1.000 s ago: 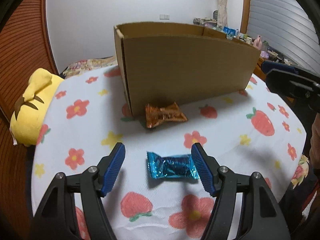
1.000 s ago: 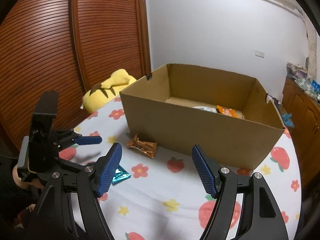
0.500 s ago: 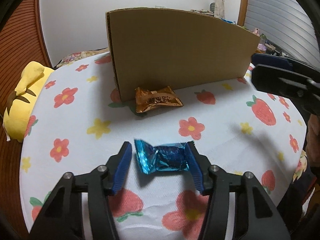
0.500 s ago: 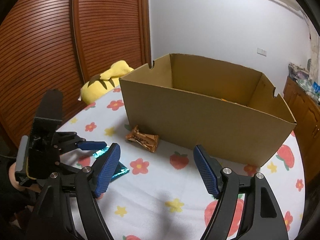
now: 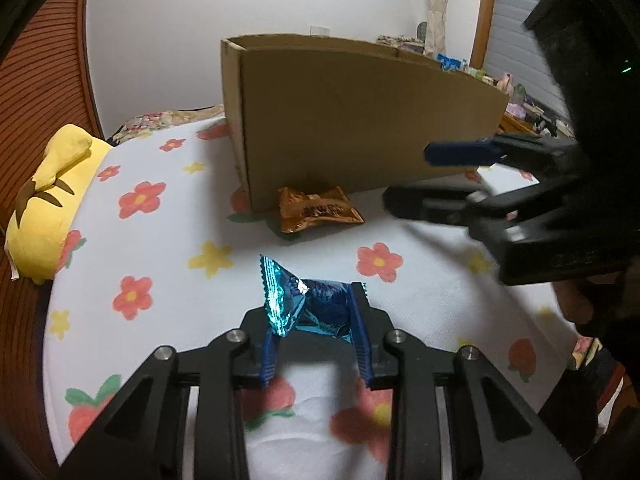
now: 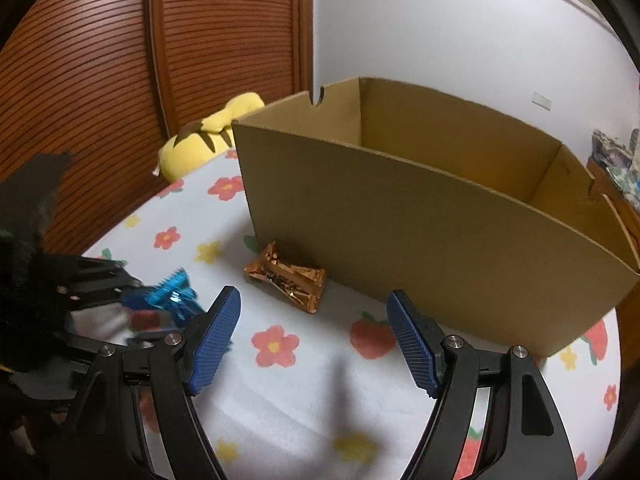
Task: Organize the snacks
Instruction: 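Grasp the blue foil candy with the left tool while the right tool grasps the copper-wrapped candy, then lift both held candies and carry them over the cardboard box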
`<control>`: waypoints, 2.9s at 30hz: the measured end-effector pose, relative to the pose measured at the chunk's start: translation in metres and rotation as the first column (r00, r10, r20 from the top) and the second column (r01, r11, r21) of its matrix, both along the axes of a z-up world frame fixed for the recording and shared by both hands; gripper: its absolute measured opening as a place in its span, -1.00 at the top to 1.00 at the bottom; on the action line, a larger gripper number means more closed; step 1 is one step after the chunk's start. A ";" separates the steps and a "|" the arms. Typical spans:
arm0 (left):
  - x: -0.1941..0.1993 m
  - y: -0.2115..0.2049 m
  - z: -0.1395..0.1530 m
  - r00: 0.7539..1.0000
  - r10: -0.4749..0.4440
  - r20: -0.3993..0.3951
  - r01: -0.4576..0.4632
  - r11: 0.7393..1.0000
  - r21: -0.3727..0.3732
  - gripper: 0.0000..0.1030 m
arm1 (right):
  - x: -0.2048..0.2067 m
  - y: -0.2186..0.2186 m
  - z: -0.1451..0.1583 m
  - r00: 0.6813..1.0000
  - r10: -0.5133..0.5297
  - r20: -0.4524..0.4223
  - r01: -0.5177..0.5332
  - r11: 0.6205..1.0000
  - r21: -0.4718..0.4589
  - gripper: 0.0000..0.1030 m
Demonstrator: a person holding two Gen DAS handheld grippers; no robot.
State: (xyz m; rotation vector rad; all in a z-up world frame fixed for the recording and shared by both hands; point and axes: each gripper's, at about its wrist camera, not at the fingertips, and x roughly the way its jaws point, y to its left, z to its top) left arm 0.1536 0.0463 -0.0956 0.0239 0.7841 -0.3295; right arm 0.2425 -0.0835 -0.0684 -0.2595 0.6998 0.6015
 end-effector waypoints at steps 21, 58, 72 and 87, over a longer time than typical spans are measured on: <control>-0.010 0.044 0.013 0.997 0.075 0.028 -0.074 0.997 -0.025 0.41 | 0.031 0.057 -0.028 0.983 0.171 -0.064 -0.175 0.982 -0.071 -0.26; 0.013 0.011 0.092 0.982 0.031 0.187 -0.023 0.999 -0.041 0.41 | -0.008 -0.027 0.064 0.989 0.108 0.103 -0.113 0.992 0.049 0.69; 0.066 -0.021 0.130 0.969 0.020 0.245 -0.017 1.000 -0.015 0.40 | 0.040 -0.081 0.095 0.990 0.016 0.138 -0.021 0.999 0.031 0.68; 0.122 -0.051 0.112 0.978 0.003 0.206 0.001 1.000 -0.018 0.37 | 0.089 -0.115 0.074 0.996 -0.055 0.070 0.052 0.997 0.053 0.57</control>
